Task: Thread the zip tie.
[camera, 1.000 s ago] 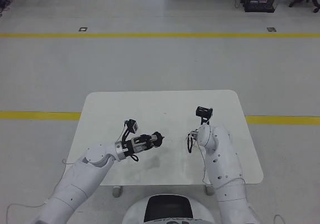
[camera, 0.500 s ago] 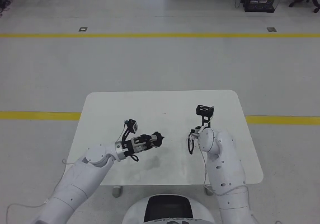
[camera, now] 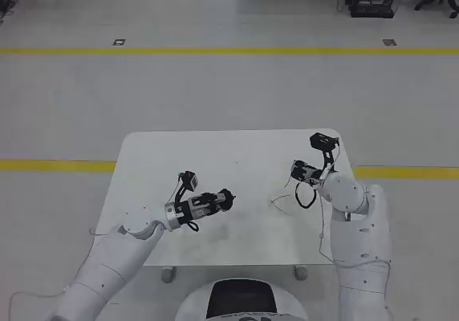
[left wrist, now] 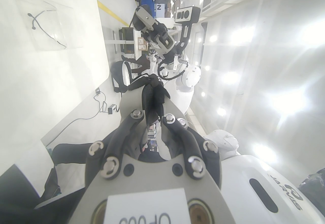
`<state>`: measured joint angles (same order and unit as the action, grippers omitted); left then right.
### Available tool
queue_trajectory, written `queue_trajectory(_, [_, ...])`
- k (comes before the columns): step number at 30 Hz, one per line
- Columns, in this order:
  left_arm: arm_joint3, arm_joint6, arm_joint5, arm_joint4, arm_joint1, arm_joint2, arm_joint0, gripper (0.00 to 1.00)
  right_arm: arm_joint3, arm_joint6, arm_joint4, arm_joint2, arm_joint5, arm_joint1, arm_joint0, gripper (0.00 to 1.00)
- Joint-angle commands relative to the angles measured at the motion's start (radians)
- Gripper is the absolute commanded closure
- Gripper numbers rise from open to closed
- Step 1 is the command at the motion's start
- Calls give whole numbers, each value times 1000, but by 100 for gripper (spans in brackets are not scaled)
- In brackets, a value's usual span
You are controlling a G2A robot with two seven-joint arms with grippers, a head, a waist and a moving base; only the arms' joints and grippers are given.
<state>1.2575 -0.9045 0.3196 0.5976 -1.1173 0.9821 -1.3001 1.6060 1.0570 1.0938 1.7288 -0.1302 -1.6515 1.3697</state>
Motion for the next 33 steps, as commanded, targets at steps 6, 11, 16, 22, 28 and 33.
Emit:
queue_trajectory(6, [0, 0, 0, 0, 0, 0, 0, 100, -94, 95, -199, 53, -180, 32, -65, 100])
queue_trajectory(11, [0, 0, 0, 0, 0, 0, 0, 100, -147, 182, -330, 36, -210, 60, -110, 100])
queue_trajectory(16, [0, 0, 0, 0, 0, 0, 0, 100, -167, 270, -465, -11, -210, 96, -133, 100])
queue_trajectory(22, [0, 0, 0, 0, 0, 0, 0, 100, -205, 333, -605, -78, -210, 150, -164, 100])
queue_trajectory(28, [0, 0, 0, 0, 0, 0, 0, 100, -281, 333, -731, -149, -210, 207, -194, 100])
queue_trajectory(33, [0, 0, 0, 0, 0, 0, 0, 100, -299, 333, -823, -212, -210, 251, -210, 100])
